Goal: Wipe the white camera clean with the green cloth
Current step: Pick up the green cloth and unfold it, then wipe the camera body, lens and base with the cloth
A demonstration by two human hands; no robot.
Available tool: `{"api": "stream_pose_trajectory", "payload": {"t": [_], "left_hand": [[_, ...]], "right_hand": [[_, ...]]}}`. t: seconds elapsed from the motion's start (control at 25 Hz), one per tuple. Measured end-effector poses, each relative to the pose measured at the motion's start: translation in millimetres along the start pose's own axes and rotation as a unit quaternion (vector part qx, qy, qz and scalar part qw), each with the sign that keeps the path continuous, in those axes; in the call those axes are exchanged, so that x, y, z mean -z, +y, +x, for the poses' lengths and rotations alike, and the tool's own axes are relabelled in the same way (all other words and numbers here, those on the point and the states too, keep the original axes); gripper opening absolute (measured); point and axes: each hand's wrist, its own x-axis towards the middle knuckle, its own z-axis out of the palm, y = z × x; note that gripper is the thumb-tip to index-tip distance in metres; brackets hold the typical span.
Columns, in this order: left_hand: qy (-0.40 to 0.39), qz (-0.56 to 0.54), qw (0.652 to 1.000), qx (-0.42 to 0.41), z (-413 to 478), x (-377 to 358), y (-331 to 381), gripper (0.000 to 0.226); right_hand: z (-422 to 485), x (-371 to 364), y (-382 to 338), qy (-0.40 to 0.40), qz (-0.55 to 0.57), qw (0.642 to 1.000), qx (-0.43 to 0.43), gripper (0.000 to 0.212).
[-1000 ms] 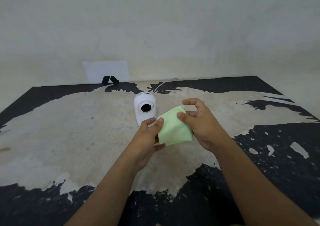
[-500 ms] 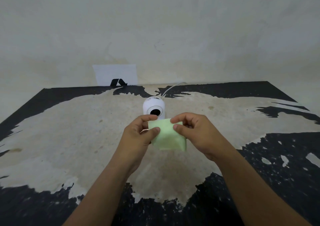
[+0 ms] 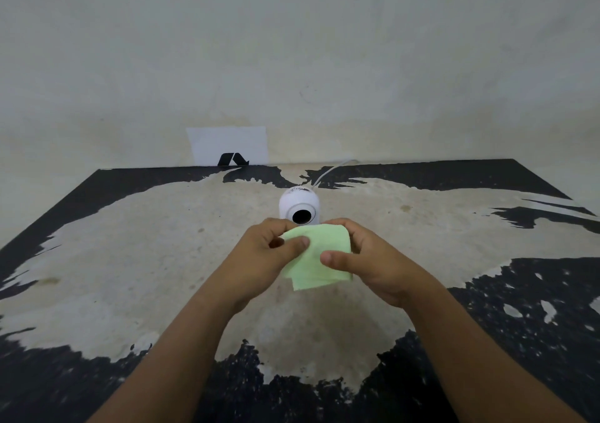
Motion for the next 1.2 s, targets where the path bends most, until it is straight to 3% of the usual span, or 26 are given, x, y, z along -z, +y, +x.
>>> {"api": "stream_pose_trajectory", "payload": {"t": [0.16, 0.24, 0.36, 0.48, 0.6, 0.8, 1.0, 1.2], "left_hand": [[0.017, -0.010, 1.000, 0.008, 17, 1, -5, 0.011], [0.083, 0.016, 0.996, -0.005, 29, 5, -17, 0.016], [0.109, 0.080, 0.991, 0.009, 44, 7, -39, 0.062], [0.087, 0.140, 0.986, 0.004, 58, -1, -61, 0.098], [0.083, 0.165, 0.983, 0.009, 71, -11, -72, 0.103], [0.099, 0.249, 0.963, 0.037, 82, -15, -84, 0.083], [0.107, 0.259, 0.960, 0.023, 87, -13, -92, 0.074], [0.117, 0.259, 0.959, 0.021, 89, -14, -97, 0.074]], "right_hand": [[12, -2, 5, 0.050, 0.067, 0.996, 0.023, 0.005], [21, 5, 1, 0.135, 0.083, 0.987, 0.022, 0.010], [37, 16, -11, 0.277, 0.018, 0.959, 0.060, 0.012], [56, 16, -15, 0.354, -0.166, 0.913, 0.121, 0.009], [73, 9, -9, 0.332, -0.285, 0.885, 0.157, 0.029], [82, -13, 19, 0.198, -0.340, 0.907, 0.148, 0.044], [95, -17, 15, 0.181, -0.372, 0.897, 0.157, 0.045], [105, -14, 13, 0.207, -0.300, 0.929, 0.069, 0.049]]}}
